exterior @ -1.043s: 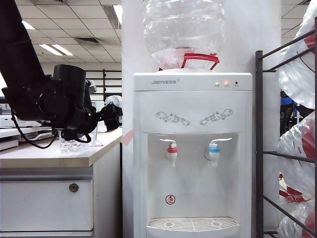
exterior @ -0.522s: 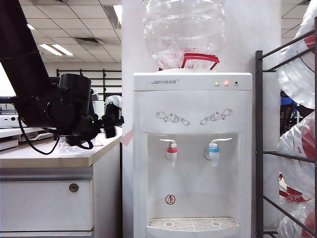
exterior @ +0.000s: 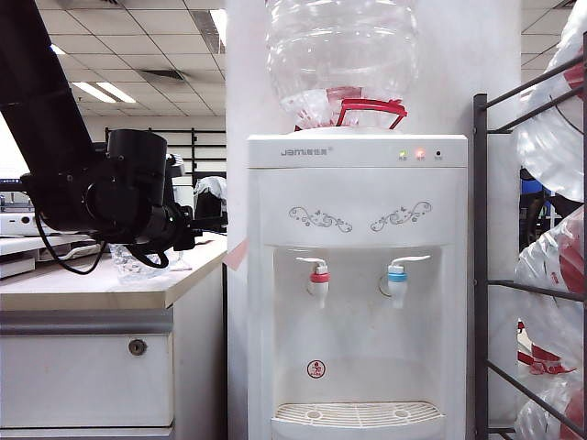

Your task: Pick up the plastic mug from the left desk, go to the cold water outlet of the water dispenser, press the vertical switch to get some water, then put the mug back on the desk.

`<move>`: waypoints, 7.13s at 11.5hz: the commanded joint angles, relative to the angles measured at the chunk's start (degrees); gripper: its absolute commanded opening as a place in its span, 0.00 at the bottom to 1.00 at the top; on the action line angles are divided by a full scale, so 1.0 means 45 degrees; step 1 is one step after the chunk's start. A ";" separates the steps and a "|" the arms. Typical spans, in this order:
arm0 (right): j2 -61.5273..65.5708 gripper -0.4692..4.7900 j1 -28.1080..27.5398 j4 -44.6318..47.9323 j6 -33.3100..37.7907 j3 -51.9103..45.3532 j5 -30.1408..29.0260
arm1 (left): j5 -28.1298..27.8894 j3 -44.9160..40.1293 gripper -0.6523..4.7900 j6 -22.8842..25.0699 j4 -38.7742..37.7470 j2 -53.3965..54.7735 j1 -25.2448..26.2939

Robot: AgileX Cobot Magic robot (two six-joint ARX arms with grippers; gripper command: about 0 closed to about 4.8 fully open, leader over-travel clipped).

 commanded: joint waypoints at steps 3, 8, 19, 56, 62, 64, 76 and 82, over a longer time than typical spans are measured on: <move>-0.0063 0.08 -0.0155 0.0622 0.0267 0.0141 0.0918 | 0.8655 -0.3361 0.11 0.0355 -0.0816 -0.6241 0.0695; -0.0549 0.08 -0.1137 0.0136 0.1506 0.0151 0.0593 | 1.8049 -0.3599 0.11 -0.2016 -0.1559 -0.7271 0.0408; -0.1307 0.08 -0.2380 -0.0733 0.1447 0.0146 0.0529 | 1.4727 -0.1496 0.11 0.0296 -0.2176 -0.1171 -0.4731; 0.7451 0.08 -0.5129 0.2594 0.5547 0.0627 -0.4663 | 1.2191 0.6207 0.11 0.2181 -0.5591 0.4007 -0.4566; 0.8782 0.08 -0.5071 0.4347 0.7742 0.0641 -0.5207 | 1.2444 0.6071 0.11 0.2171 -0.5430 0.4061 -0.4571; 0.9904 0.08 -0.5051 0.4478 0.8126 0.0787 -0.5469 | 1.2434 0.6071 0.11 0.2186 -0.5440 0.4061 -0.4571; 1.2546 0.08 -0.4012 0.6679 1.1511 0.1739 -0.3978 | 1.2080 0.6062 0.11 0.2569 -0.5304 0.4056 -0.4561; 1.3420 0.08 -0.3929 0.6824 1.1788 0.2215 -0.3429 | 1.2075 0.6110 0.11 0.2574 -0.5304 0.4056 -0.4561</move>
